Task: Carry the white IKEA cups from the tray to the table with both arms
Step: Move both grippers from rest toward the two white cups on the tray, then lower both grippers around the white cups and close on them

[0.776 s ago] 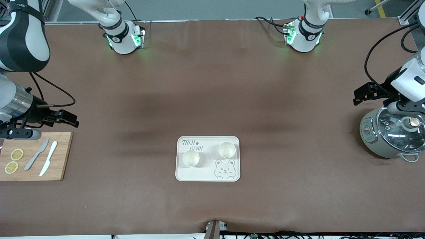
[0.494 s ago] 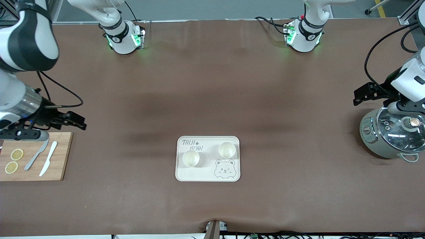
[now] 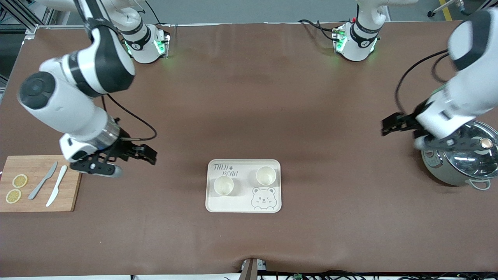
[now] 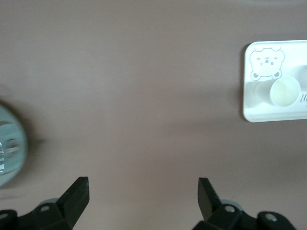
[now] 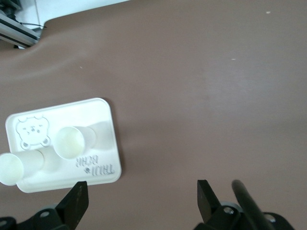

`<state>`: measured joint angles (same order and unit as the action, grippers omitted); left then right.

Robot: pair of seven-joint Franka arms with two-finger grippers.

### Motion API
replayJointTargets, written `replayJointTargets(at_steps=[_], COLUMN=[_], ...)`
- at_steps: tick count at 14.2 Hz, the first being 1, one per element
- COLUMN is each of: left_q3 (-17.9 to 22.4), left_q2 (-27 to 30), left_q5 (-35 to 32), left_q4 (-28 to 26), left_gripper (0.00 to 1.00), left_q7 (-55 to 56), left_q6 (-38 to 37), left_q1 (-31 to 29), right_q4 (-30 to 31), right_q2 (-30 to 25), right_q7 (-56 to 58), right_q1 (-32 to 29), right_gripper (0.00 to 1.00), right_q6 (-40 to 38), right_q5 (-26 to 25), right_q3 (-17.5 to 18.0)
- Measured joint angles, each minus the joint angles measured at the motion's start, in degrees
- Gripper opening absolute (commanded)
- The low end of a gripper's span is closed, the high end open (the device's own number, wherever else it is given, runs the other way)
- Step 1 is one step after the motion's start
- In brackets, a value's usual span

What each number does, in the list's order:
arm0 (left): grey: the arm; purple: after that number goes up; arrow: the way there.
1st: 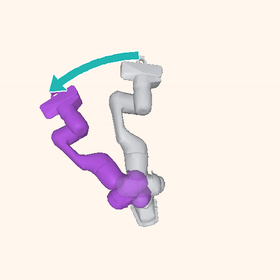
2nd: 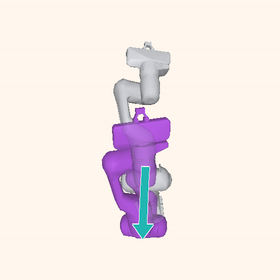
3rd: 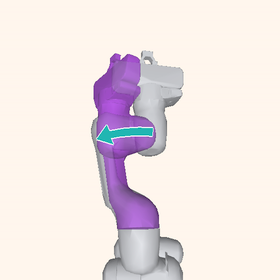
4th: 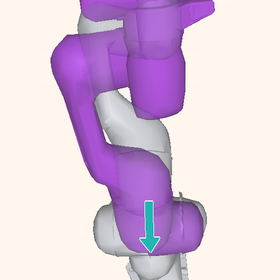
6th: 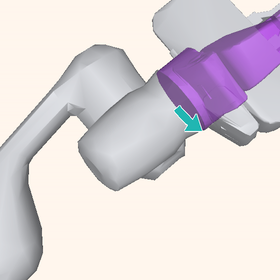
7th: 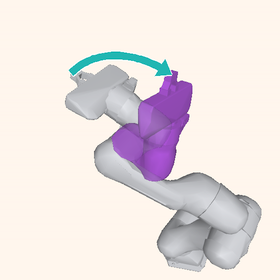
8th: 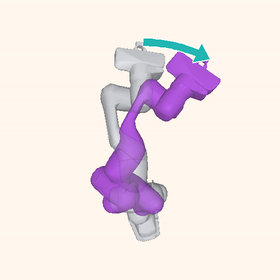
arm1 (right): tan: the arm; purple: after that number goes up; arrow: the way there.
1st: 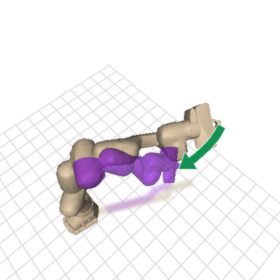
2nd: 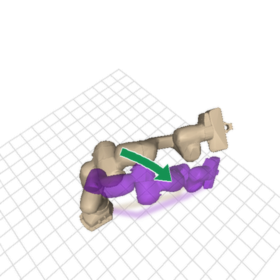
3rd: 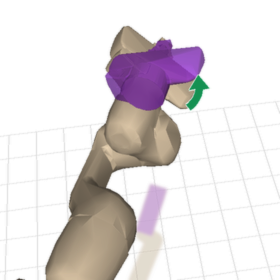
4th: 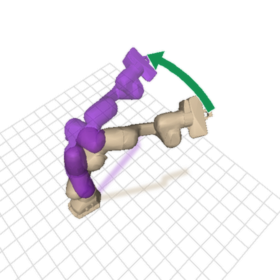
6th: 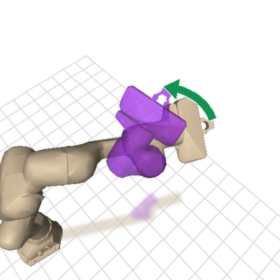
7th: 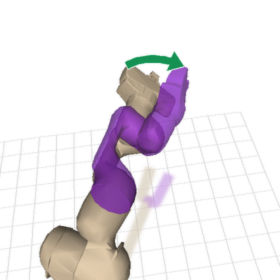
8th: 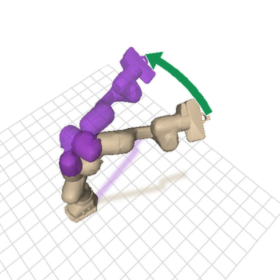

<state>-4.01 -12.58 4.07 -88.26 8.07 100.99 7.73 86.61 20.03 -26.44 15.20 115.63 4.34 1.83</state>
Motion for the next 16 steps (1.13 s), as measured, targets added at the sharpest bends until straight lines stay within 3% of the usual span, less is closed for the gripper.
replayJointTargets(at_steps=[4,8,12,16], left_q3=[-0.4,-0.3,-0.1,0.0], left_q2=[-8.2,-14.7,-22.6,-26.7], left_q5=[0.0,-0.7,-2.3,-2.5], left_q4=[-0.1,0.7,7.1,10.0], left_gripper=[1.00,1.00,1.00,1.00], left_q7=[10.2,16.6,20.0,20.1], left_q6=[8.5,16.1,17.4,22.4], left_q1=[8.6,15.0,18.1,18.6], right_q4=[-1.5,-4.7,-5.5,-6.3], right_q2=[6.6,11.5,15.1,17.7], right_q7=[-4.4,-4.6,-4.6,-4.6], right_q1=[4.4,4.9,5.5,7.1], right_gripper=[1.00,1.00,1.00,1.00], right_q6=[7.4,8.1,13.8,15.9], right_q5=[-0.1,-0.1,-0.1,-0.1], right_q3=[-0.1,-0.3,-0.3,-0.3])
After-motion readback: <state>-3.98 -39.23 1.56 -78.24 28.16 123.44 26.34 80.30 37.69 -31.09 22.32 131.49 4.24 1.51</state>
